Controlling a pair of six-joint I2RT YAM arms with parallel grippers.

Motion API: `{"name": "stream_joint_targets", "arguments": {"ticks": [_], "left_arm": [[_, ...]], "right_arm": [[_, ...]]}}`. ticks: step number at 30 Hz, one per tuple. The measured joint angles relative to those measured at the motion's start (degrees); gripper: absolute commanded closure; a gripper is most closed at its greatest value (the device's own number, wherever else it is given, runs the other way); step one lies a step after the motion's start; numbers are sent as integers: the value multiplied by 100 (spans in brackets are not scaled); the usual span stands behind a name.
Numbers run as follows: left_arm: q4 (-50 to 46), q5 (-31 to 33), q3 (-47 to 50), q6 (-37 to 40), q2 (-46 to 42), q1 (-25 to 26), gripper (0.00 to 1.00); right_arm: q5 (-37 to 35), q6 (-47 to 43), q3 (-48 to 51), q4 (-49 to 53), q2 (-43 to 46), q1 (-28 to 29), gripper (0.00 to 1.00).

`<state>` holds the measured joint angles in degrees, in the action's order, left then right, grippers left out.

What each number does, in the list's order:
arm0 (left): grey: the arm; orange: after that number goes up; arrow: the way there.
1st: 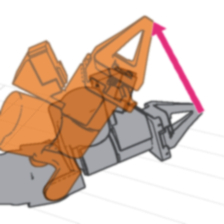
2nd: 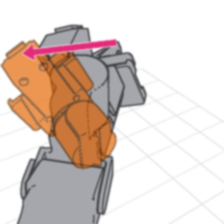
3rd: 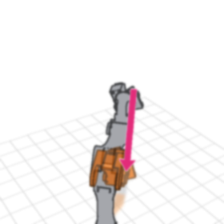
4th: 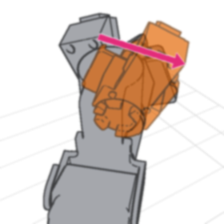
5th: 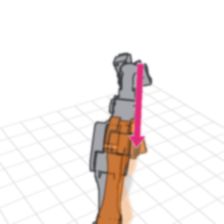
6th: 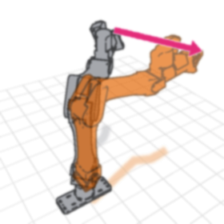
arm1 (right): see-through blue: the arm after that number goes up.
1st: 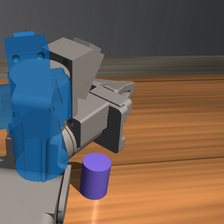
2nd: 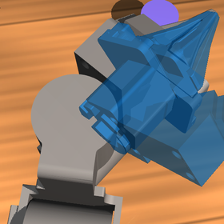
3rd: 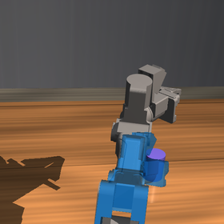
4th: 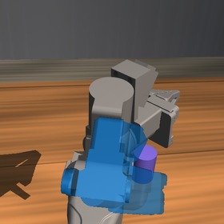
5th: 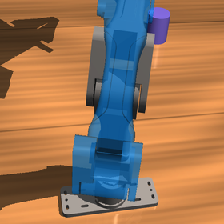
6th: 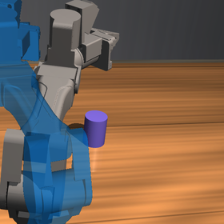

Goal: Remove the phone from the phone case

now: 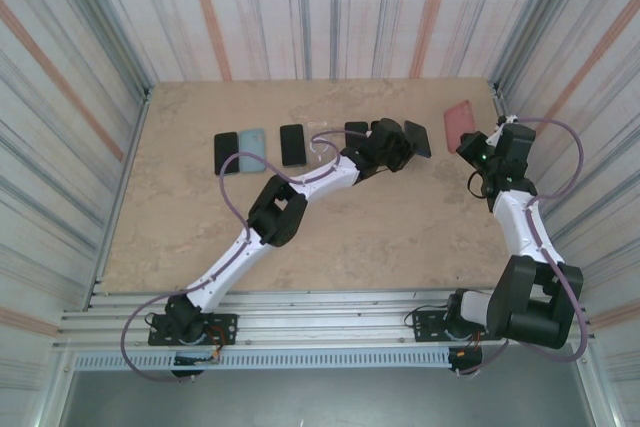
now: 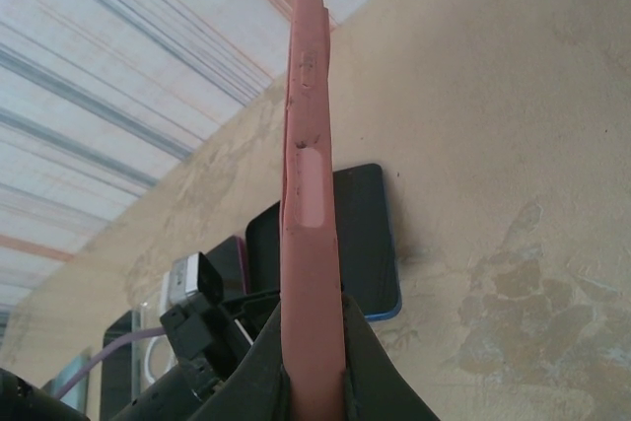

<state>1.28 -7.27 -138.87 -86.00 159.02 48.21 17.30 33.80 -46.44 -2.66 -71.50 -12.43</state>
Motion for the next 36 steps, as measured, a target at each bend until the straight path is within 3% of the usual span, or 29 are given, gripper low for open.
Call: {"name": "stream_joint_targets", "arguments": {"ticks": [14, 18, 36], "left_arm": [[7, 0, -448, -37, 337, -4, 80], [-39, -11, -452, 22, 341, -7, 69], [-621, -66, -470, 863, 339, -13, 50]], "right_arm": [[103, 4, 153, -249, -166, -4, 100], [116, 4, 184, -282, -227, -4, 100], [208, 20, 249, -501, -525, -4, 100]]}}
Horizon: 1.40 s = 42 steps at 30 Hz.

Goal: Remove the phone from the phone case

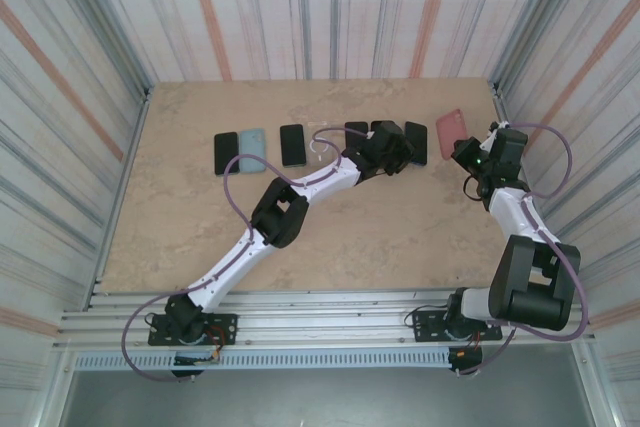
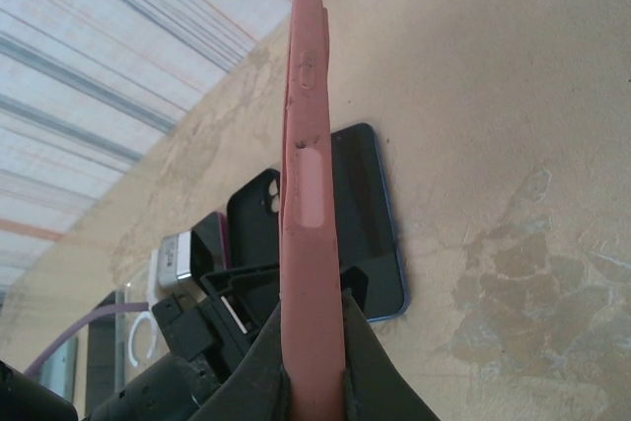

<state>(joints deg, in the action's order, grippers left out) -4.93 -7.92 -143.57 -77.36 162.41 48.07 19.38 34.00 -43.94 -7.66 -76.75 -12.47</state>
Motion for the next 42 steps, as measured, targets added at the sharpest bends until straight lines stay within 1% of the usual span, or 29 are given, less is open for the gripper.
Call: {"name": "stream_joint_targets", "arguments": {"ticks": [11, 26, 35, 42], "left_arm": [[-236, -83, -118, 868, -9, 0, 45], [-533, -146, -162, 2221, -59, 24, 42], [-883, -74, -184, 2791, -149, 66, 41], [-905, -37, -184, 2942, -160, 81, 40]], "right_arm": [[0, 0, 0, -7, -13, -13, 100], [42, 2, 0, -83, -20, -70, 100], [44, 2, 0, -96, -22, -70, 100], [46, 0, 0, -94, -33, -70, 100]]}}
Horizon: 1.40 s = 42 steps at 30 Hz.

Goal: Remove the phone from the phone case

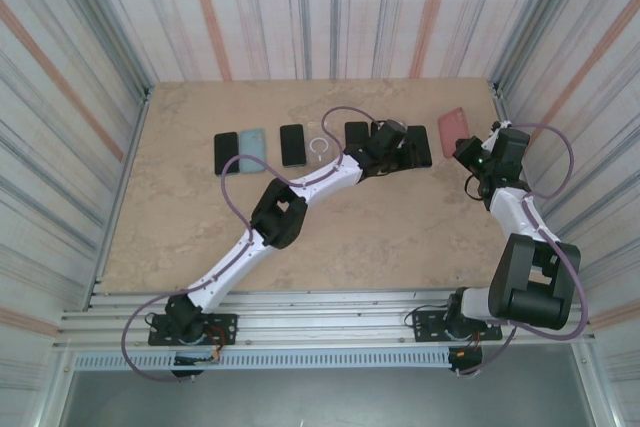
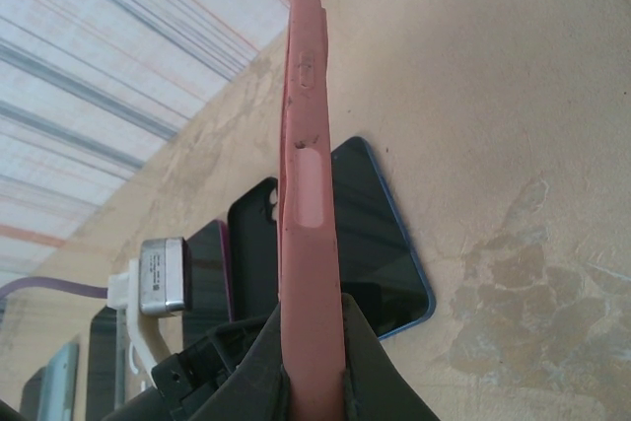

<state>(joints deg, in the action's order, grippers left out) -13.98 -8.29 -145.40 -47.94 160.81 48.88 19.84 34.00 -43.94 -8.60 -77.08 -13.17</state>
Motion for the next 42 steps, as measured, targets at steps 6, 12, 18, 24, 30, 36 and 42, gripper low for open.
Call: {"name": "stream_joint_targets", "arguments": {"ticks": [6, 12, 18, 24, 30, 36, 42], "left_arm": [[4, -48, 0, 20, -83, 0, 37], [31, -101, 4, 105, -568, 0, 36], [96, -190, 304, 249, -1296, 0, 30], [136, -420, 791, 505, -1895, -7, 23], [232, -809, 1615, 621, -2516, -83, 19], [411, -1108, 2299, 634, -3025, -264, 18], [695, -1300, 2962, 603, -3456, -455, 18]], "right_arm": [[293, -17, -2, -101, -319, -240, 100], [573, -15, -35, -190, -1012, -463, 100], [748, 50, -304, -439, -1620, -485, 100], [815, 352, -601, -811, -2240, -485, 98], [879, 610, -962, -962, -2830, -437, 94], [988, 782, -1143, -1093, -3119, -365, 87], [1073, 815, -1182, -1152, -3307, -334, 76]]}}
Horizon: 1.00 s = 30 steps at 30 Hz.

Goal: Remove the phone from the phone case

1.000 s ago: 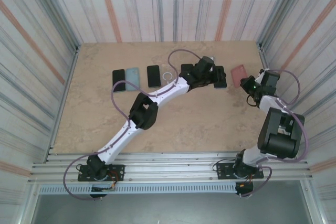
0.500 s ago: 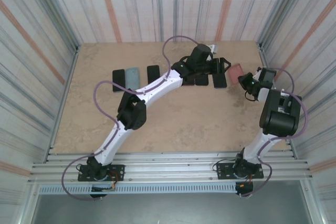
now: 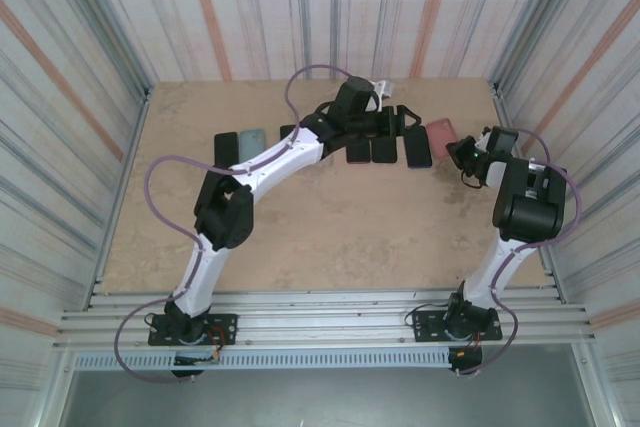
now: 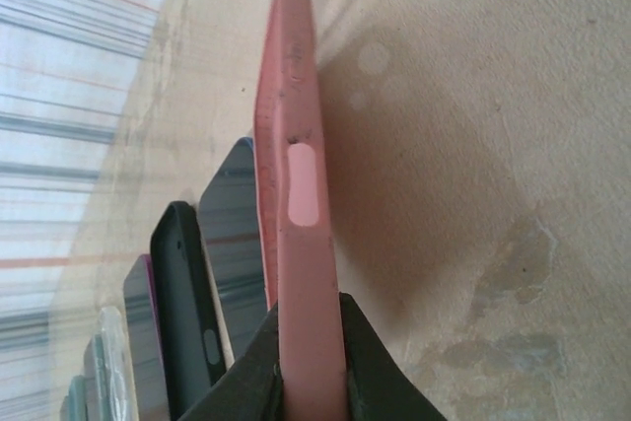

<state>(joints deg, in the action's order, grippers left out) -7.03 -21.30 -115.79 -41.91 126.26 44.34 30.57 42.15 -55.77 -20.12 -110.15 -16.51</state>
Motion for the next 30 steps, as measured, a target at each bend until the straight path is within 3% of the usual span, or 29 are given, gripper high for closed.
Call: {"name": "stream_joint_targets", "arguments": {"ticks": [8, 22, 24, 30], "left_arm": [[131, -166, 409, -35, -177, -162, 18], [125, -275, 857, 26, -686, -356, 18], [87, -275, 870, 133, -765, -400, 17], [-302, -275, 1067, 1045, -1119, -535, 11]], "right_arm": [[42, -31, -85, 177, -44, 0, 56], [-533, -592, -254, 1215, 105, -48, 36], [-669, -697, -254, 1353, 190, -50, 27], [-1224, -1204, -337, 1838, 686, 90, 23]]}}
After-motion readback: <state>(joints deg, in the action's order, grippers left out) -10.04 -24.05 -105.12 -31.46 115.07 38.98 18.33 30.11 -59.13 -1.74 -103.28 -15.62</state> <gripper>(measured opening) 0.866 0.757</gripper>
